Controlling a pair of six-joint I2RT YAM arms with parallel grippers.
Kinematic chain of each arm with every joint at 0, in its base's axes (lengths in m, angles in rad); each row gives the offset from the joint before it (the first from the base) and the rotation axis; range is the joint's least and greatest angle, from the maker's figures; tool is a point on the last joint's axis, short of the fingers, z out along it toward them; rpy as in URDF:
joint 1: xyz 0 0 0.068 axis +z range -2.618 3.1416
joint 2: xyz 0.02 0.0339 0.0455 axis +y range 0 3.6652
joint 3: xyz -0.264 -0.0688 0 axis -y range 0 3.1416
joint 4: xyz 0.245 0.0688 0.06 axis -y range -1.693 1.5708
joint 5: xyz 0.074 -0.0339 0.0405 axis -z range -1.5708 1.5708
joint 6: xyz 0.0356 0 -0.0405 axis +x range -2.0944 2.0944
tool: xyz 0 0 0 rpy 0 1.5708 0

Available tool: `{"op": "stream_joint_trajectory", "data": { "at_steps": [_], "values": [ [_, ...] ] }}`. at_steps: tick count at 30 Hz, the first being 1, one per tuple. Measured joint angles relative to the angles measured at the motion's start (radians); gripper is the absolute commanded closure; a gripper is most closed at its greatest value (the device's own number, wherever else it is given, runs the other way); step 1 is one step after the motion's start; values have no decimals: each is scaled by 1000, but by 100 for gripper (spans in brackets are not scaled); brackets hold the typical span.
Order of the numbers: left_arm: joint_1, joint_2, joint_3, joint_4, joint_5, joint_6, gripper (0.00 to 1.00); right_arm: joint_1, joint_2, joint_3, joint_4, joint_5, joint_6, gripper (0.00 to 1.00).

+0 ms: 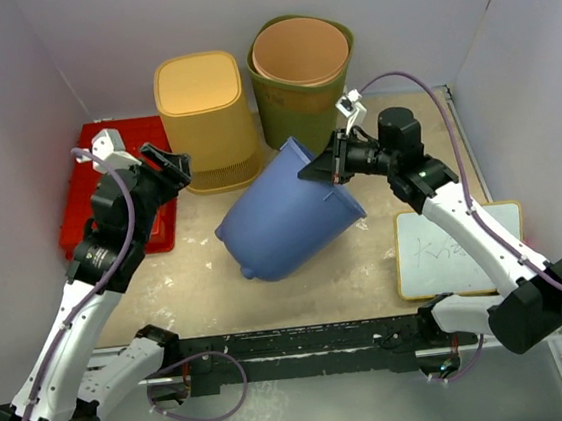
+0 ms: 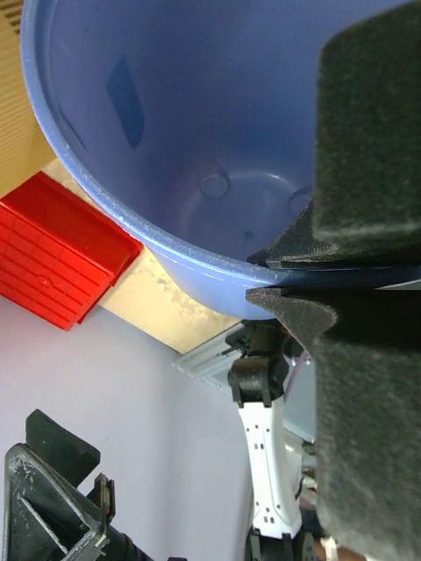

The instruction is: Turn the large container upside down

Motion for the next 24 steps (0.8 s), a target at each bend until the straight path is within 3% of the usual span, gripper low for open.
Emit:
{"op": "stream_joint_trajectory", "data": {
  "at_steps": [8,15,18,24],
  "values": [
    [0,47,-1,-43,26,1,41,-9,6,-106,76,-15,33,99],
    [0,88,-71,-80,154,0,40,-10,23,-95,-4,75,-75,71],
    [0,76,-125,-139,172,0,39,-12,31,-95,-67,150,-130,63],
    [0,34,-152,-185,200,-20,38,-10,37,-78,-143,224,-212,37]
  ]
}}
